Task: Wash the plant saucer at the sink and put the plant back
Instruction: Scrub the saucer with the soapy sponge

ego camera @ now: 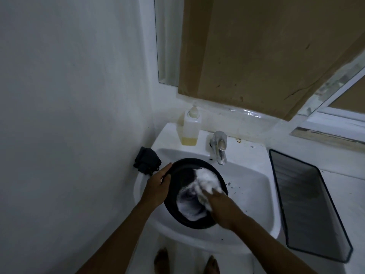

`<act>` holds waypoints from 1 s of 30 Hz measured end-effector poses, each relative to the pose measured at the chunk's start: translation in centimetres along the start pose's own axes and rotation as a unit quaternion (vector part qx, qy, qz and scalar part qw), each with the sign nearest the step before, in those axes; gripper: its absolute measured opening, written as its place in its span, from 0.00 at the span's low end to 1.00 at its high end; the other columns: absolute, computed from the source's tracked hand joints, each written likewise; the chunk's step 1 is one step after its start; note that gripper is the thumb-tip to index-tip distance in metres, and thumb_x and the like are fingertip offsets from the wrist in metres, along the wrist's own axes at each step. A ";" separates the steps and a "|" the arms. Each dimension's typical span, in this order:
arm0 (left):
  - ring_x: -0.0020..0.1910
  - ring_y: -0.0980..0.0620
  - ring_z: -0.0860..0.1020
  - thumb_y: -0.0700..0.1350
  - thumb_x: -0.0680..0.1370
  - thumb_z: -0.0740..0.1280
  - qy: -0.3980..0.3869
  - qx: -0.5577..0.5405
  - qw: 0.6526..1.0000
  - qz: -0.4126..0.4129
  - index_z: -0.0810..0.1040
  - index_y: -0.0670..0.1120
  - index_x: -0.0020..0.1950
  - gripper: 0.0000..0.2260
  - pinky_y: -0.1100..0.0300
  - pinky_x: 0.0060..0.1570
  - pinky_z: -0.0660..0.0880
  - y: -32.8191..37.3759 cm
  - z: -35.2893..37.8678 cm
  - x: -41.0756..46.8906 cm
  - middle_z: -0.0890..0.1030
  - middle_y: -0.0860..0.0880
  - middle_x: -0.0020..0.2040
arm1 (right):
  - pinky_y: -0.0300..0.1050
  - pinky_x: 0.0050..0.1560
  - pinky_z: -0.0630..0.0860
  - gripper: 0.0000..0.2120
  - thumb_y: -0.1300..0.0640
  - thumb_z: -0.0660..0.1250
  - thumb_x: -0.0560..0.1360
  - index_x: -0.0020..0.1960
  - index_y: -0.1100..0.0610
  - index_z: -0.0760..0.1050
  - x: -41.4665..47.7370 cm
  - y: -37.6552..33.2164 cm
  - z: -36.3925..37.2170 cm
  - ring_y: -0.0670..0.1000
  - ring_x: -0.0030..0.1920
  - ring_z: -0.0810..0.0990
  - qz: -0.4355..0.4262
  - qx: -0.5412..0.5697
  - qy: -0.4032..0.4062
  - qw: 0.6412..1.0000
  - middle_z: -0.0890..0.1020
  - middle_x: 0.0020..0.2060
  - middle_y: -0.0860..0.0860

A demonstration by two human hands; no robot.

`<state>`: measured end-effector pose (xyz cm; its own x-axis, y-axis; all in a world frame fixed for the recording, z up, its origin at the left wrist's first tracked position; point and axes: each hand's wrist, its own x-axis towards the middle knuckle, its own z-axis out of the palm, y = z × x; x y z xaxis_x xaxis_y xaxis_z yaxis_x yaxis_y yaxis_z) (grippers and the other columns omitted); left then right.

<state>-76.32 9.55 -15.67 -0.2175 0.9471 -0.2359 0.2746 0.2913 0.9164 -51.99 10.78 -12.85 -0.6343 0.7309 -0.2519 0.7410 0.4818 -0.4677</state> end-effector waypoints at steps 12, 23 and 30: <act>0.55 0.68 0.75 0.43 0.83 0.61 -0.038 -0.006 0.999 0.012 0.70 0.60 0.68 0.16 0.75 0.53 0.71 1.9 -0.4 0.0 0.76 0.63 0.60 | 0.56 0.74 0.58 0.29 0.64 0.63 0.78 0.77 0.59 0.61 4.1 -1.0 -1.1 0.61 0.74 0.64 -0.065 -0.103 0.116 0.986 0.66 0.74 0.61; 0.66 0.55 0.72 0.43 0.84 0.58 0.013 0.048 0.997 0.056 0.70 0.49 0.74 0.18 0.66 0.62 0.70 5.6 -2.6 1.3 0.74 0.53 0.69 | 0.36 0.66 0.61 0.36 0.67 0.61 0.77 0.79 0.53 0.49 0.1 -2.5 -0.2 0.55 0.75 0.62 0.030 0.055 0.100 0.993 0.59 0.77 0.55; 0.61 0.61 0.71 0.42 0.83 0.59 0.020 0.081 0.989 0.122 0.72 0.48 0.72 0.17 0.84 0.52 0.63 8.5 -2.0 0.2 0.73 0.58 0.62 | 0.51 0.69 0.67 0.35 0.74 0.64 0.72 0.76 0.59 0.61 6.4 -4.6 -3.7 0.63 0.70 0.70 0.025 -0.017 0.217 0.976 0.68 0.71 0.66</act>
<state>-75.89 11.96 -7.28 -0.1621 0.9868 0.0012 0.4689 0.0759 0.8800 -58.64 15.09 -9.17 -0.4500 0.8859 0.1129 0.7796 0.4514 -0.4341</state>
